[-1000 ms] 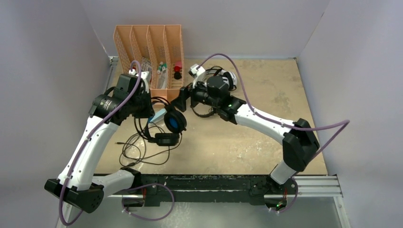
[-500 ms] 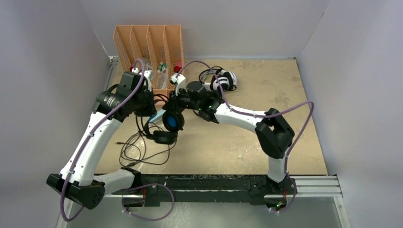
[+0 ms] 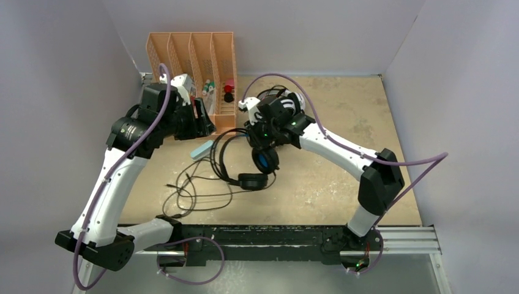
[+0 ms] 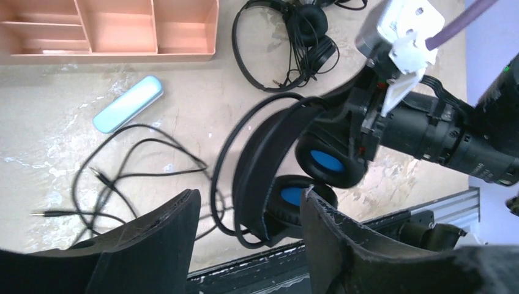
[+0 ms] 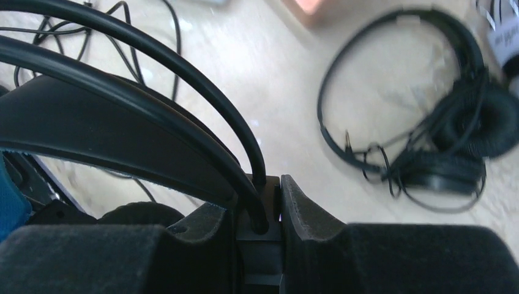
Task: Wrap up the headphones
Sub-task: Pick up the headphones from the center of the board, then wrap the headphones cable around the headphones.
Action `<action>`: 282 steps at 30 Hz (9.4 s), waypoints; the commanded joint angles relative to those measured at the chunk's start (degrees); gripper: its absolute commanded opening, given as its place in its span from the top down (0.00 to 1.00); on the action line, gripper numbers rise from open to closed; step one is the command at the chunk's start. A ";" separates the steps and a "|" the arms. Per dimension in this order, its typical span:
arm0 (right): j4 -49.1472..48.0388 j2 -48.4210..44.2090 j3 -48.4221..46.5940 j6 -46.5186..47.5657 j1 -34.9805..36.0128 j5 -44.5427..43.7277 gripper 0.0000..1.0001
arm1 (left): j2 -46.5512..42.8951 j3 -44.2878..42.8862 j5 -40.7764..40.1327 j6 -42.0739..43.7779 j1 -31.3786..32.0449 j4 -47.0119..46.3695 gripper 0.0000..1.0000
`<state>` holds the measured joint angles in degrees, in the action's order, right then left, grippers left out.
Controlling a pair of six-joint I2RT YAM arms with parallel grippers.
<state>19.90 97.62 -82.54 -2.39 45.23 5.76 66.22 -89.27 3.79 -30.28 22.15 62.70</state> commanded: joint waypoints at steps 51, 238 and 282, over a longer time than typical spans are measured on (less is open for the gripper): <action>16.41 -26.42 -23.57 -7.03 -23.75 5.08 0.01 | 19.45 -33.24 -35.42 -9.74 9.72 -1.53 1.00; -21.69 9.64 4.76 -13.05 -6.95 2.82 1.00 | 19.47 -1.98 -0.02 -78.07 2.81 -80.18 1.00; -4.09 -16.82 16.52 -15.79 -1.12 1.20 1.00 | 7.26 10.15 -21.88 -47.80 -12.85 -53.87 1.00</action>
<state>23.18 79.88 -64.88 -21.45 46.96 2.57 78.83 -80.27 -32.23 -68.03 10.37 20.38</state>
